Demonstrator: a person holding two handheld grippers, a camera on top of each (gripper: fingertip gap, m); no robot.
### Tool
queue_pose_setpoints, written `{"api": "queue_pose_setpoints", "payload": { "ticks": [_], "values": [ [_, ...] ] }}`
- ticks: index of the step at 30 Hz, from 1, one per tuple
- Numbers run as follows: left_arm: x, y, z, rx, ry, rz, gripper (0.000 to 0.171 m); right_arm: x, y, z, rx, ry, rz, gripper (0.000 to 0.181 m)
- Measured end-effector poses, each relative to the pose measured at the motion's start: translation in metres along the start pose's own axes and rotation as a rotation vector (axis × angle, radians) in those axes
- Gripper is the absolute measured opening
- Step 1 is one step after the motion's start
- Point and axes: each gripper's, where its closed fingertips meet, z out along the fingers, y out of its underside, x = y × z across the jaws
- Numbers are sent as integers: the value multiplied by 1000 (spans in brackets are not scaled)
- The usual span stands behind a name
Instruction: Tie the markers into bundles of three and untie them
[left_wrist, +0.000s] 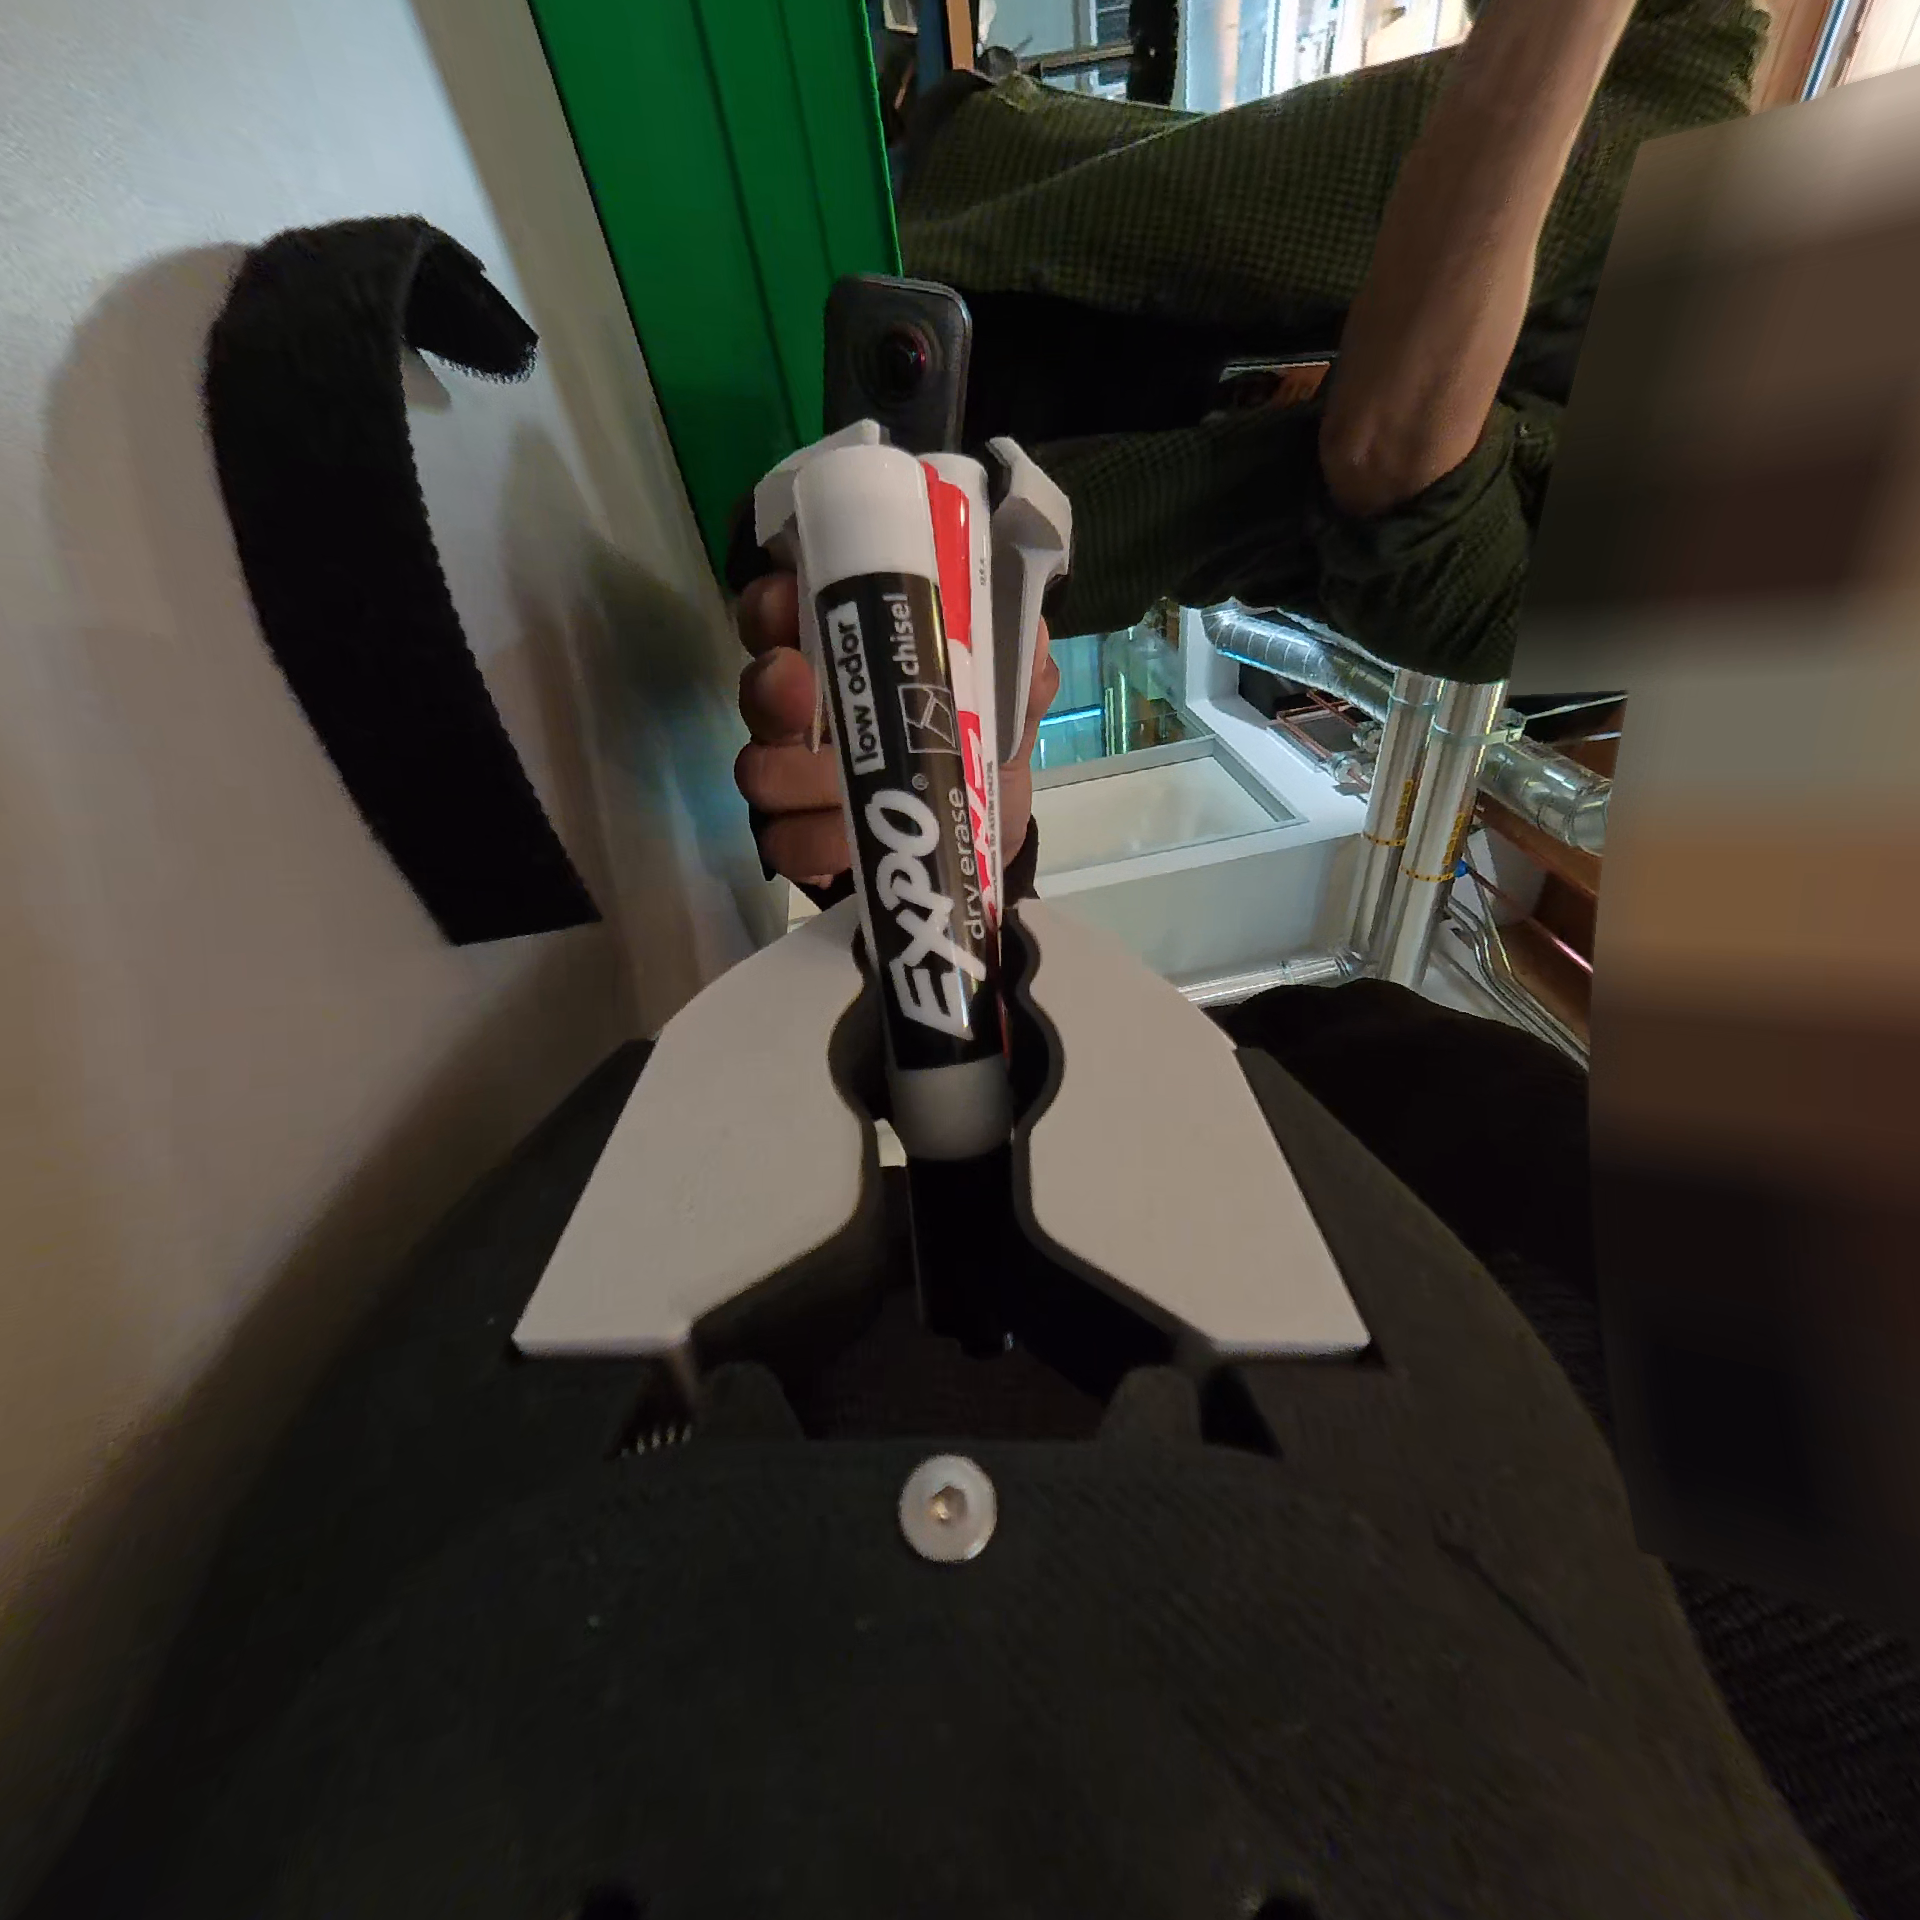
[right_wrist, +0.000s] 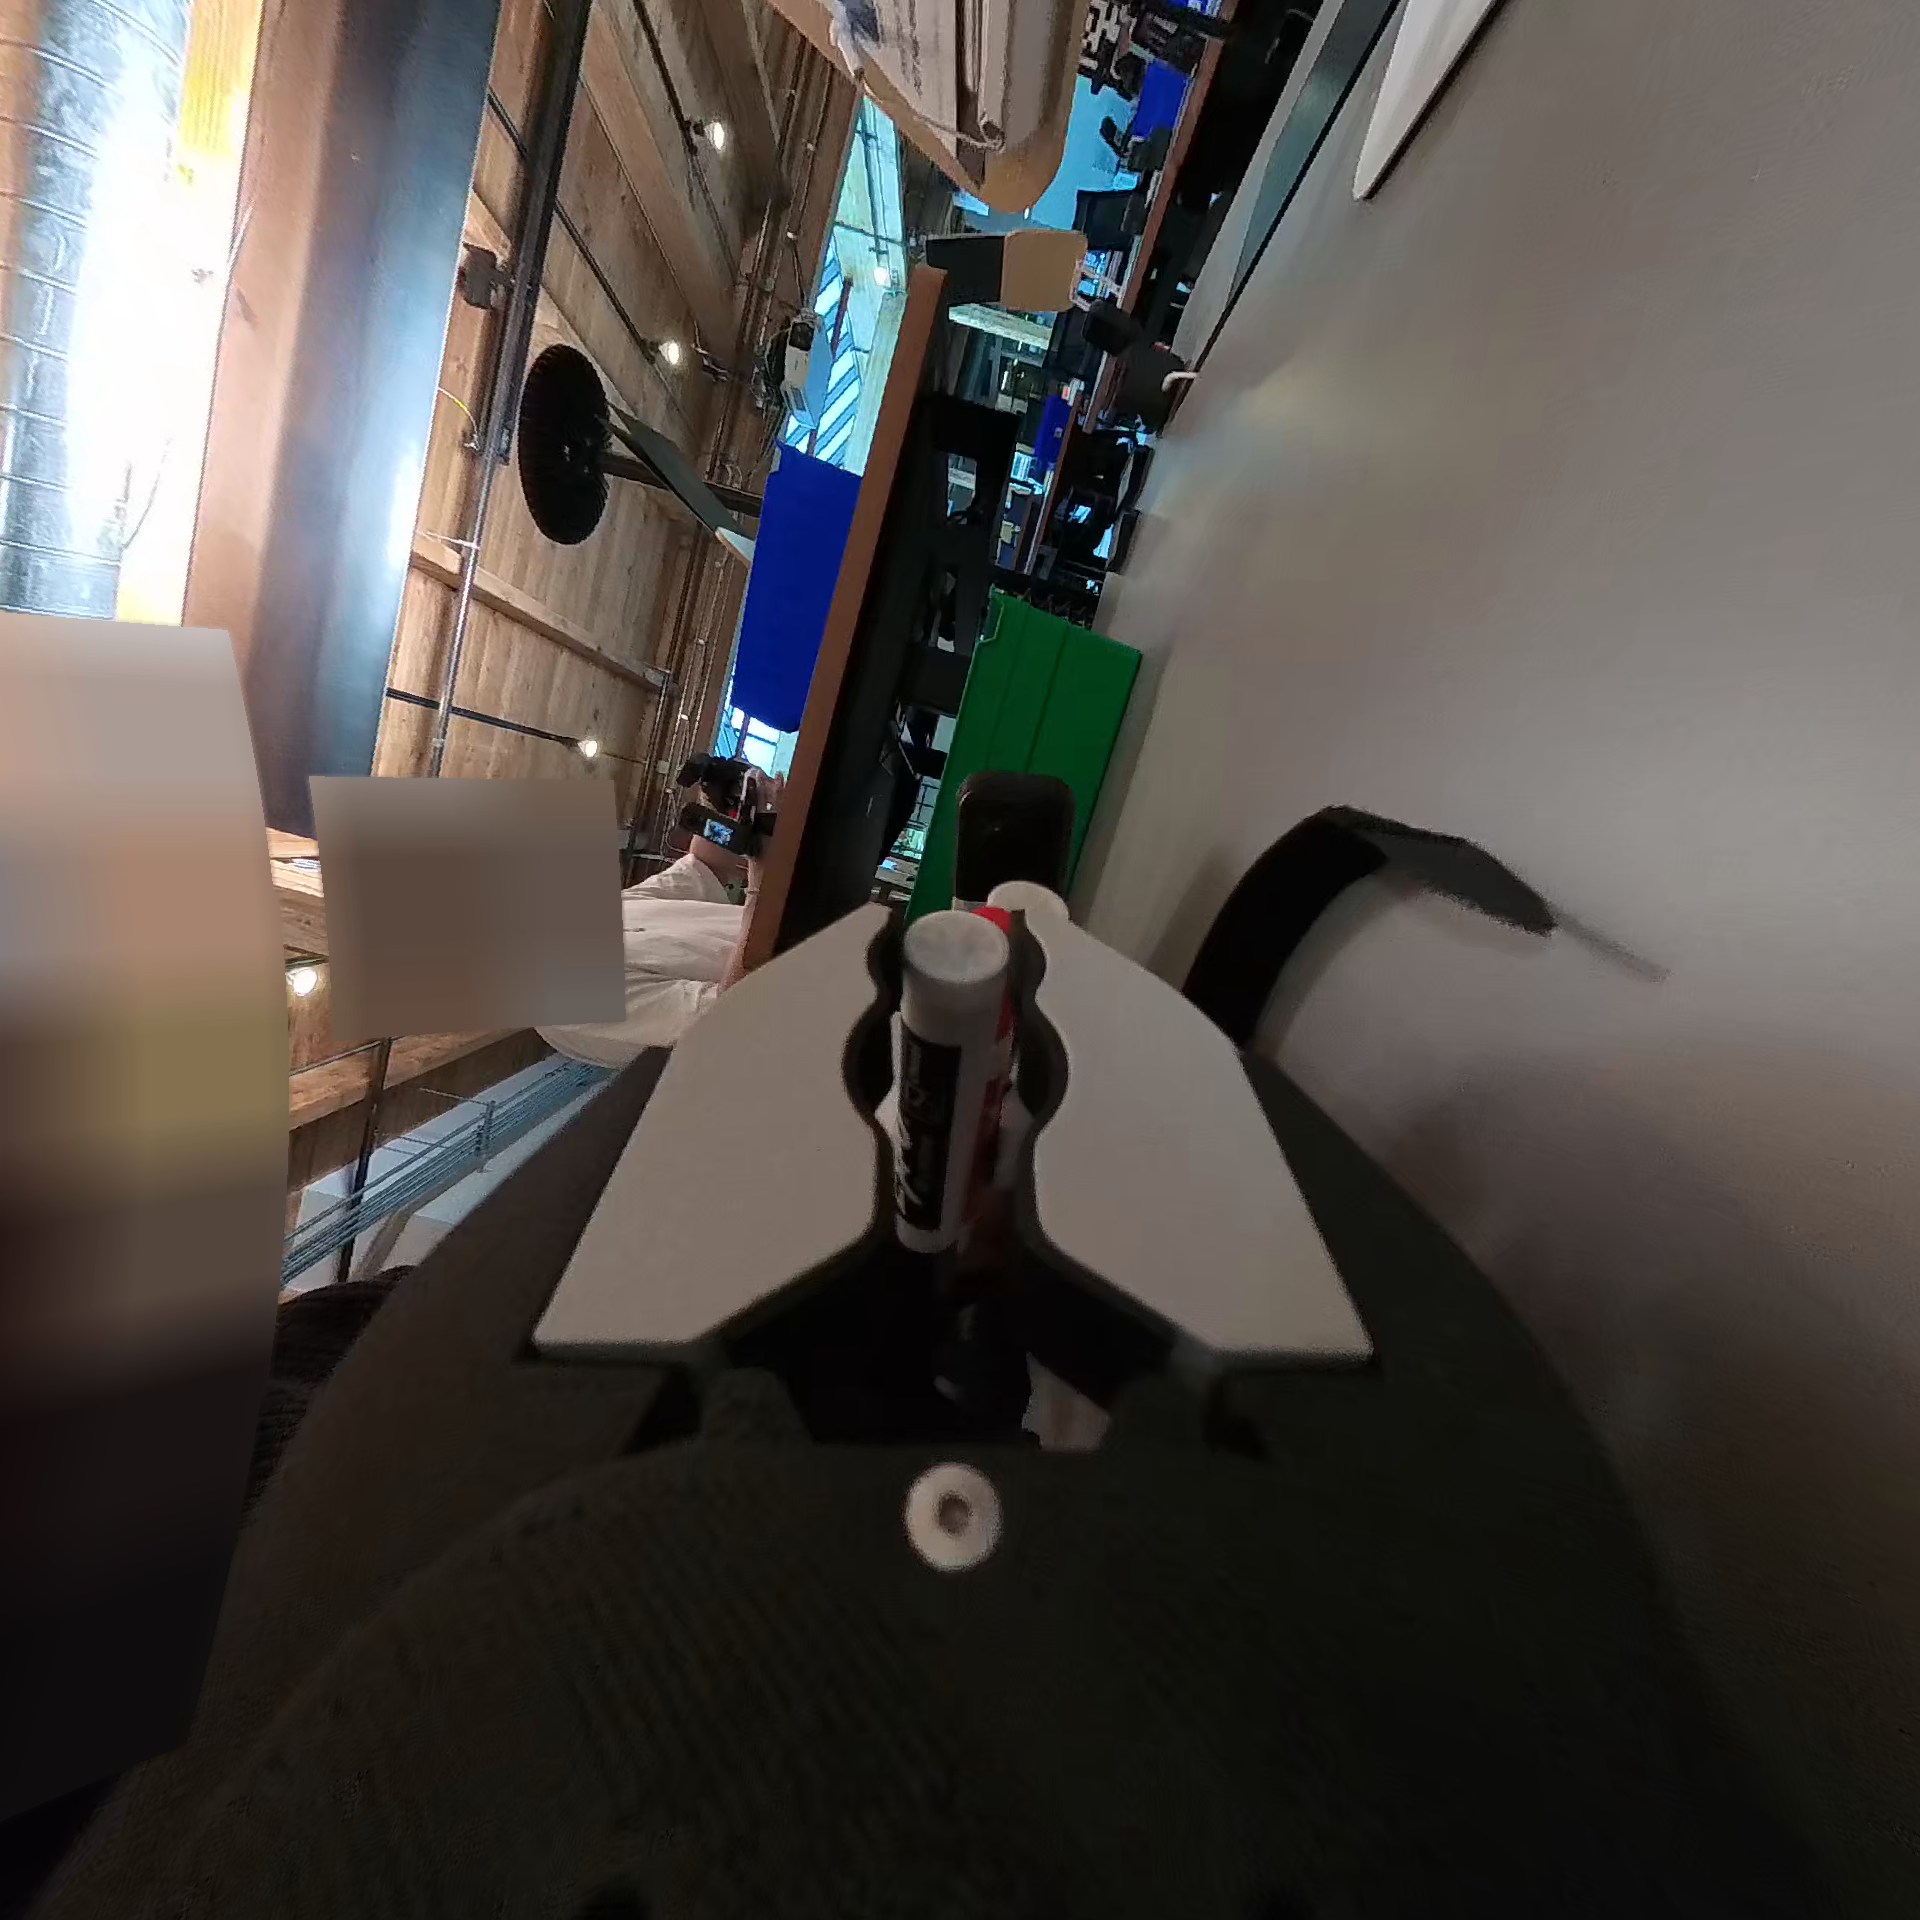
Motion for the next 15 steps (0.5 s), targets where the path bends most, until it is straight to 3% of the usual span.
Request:
{"api": "queue_pose_setpoints", "payload": {
  "ticks": [15],
  "values": [
    [0,8,6,-36,-2,10,21,2,7,5,-3,4,14,19]
  ]
}}
